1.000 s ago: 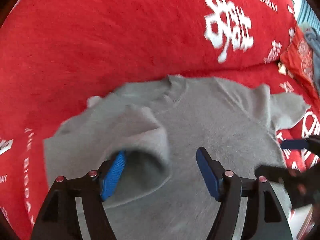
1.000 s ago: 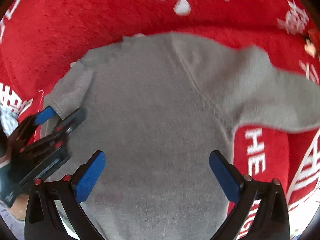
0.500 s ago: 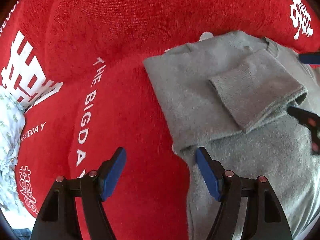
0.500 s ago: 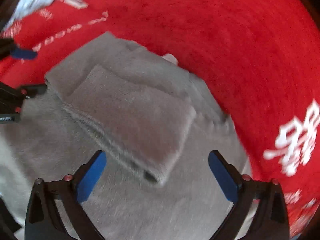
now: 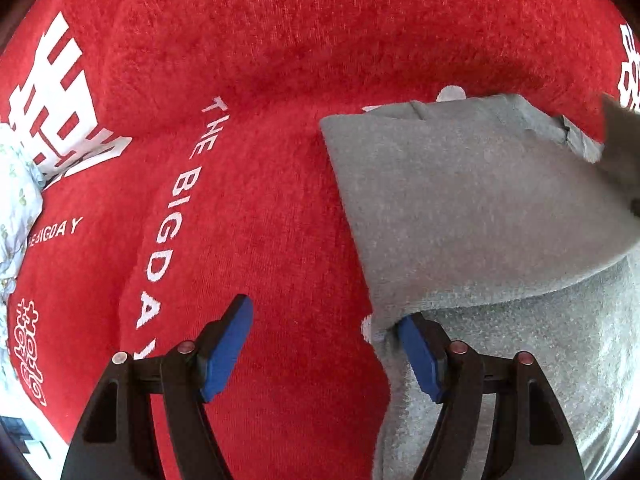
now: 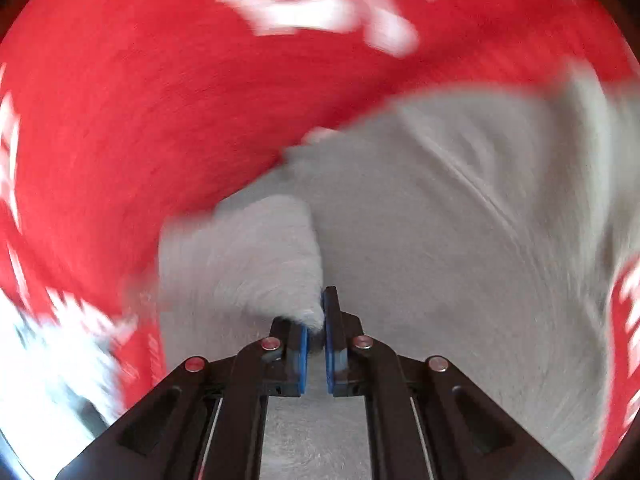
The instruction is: Fold small clothes
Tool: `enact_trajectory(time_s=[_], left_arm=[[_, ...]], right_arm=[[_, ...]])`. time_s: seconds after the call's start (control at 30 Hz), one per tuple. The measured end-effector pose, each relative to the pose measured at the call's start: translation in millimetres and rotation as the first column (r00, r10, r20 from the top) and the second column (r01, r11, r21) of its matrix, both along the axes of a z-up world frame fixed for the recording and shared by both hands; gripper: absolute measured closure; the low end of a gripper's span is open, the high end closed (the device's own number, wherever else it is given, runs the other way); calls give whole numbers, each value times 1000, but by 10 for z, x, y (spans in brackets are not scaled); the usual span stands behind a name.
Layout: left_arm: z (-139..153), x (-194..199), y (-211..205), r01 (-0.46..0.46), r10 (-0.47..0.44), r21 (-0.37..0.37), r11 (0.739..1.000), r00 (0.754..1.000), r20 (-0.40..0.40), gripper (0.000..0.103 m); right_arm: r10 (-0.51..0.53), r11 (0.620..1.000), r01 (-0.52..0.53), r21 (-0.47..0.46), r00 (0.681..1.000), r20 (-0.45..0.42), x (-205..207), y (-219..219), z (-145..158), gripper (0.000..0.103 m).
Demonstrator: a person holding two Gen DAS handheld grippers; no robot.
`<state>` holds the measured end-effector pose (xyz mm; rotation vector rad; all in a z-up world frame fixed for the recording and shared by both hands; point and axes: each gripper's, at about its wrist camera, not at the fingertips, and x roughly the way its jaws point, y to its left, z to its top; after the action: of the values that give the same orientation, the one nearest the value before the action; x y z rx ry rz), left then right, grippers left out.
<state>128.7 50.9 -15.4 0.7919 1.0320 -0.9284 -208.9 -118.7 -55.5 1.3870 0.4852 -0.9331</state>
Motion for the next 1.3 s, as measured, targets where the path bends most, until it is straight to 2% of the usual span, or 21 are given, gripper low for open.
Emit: enact_trajectory(time_s=[0.07, 0.13, 0.2, 0.23, 0.33, 0.4, 0.5, 0.53, 0.6, 0.67, 0.8, 0.83, 0.87, 0.9, 0.93, 0.97, 1.07, 1.13, 1.3], left_arm=[[-9, 34, -12, 14, -14, 3, 1000, 1000, -1, 29], [9, 50, -10, 36, -36, 14, 999, 999, -5, 29], [54, 73, 30, 55, -55, 21, 998, 998, -29, 29], [108, 85, 75, 67, -65, 22, 998, 997, -52, 29], [273, 206, 153, 33, -33, 0, 999, 992, -122, 29], [335, 332, 114, -9, 4, -27, 1000, 986, -165, 29], [277, 571, -188, -65, 54, -42, 997, 970, -237, 29], [190, 639, -319, -68, 56, -32, 997, 959, -277, 29], [42, 708, -500, -79, 76, 3, 997, 949, -306, 29], [-111, 756, -675, -81, 90, 42, 996, 947, -309, 29], [-230, 769, -810, -57, 76, 72, 996, 947, -313, 29], [-229, 765, -815, -51, 69, 65, 997, 947, -315, 35], [-220, 757, -820, -35, 50, 52, 998, 945, -324, 57], [-208, 759, -832, -19, 30, 37, 999, 941, -337, 73], [-186, 757, -847, 1, 8, 22, 1000, 926, -378, 96], [-149, 760, -862, 11, -2, 21, 1000, 923, -384, 96], [-12, 767, -865, 82, -82, -13, 997, 933, -350, 96], [-47, 785, -837, 105, -98, 5, 994, 944, -314, 96], [-211, 949, -736, 27, -18, 30, 999, 961, -276, 96]], right_arm=[[-88, 995, 83, 59, 993, 83, -229, -2, -153, 91], [-176, 981, 164, 101, 976, 125, -422, 23, -232, 88], [-253, 963, 230, 144, 952, 171, -613, 66, -277, 77], [-270, 957, 242, 159, 944, 189, -671, 85, -278, 74], [-206, 970, 173, 169, 957, 202, -665, 153, -182, 59], [-133, 981, 96, 168, 965, 225, -508, 266, -100, 49], [-14, 980, -47, 191, 952, 307, 50, 571, -114, 47], [18, 974, -94, 208, 939, 343, 261, 654, -160, 47], [53, 958, -157, 238, 918, 394, 568, 840, -256, 47], [55, 939, -194, 284, 900, 432, 964, 977, -420, 47], [19, 939, -175, 296, 886, 463, 1331, 1041, -604, 47], [15, 940, -169, 296, 888, 459, 1420, 1029, -650, 47], [10, 942, -161, 294, 890, 455, 1477, 1033, -674, 50], [6, 946, -152, 285, 890, 457, 1493, 1026, -689, 62], [7, 946, -151, 285, 893, 449, 1503, 1019, -696, 77], [6, 944, -152, 292, 895, 446, 1574, 997, -706, 97], [13, 945, -163, 282, 885, 466, 1773, 1003, -607, 97], [55, 947, -195, 255, 881, 471, 1898, 1028, -569, 97], [91, 927, -226, 299, 910, 405, 2069, 1114, -808, 96]])
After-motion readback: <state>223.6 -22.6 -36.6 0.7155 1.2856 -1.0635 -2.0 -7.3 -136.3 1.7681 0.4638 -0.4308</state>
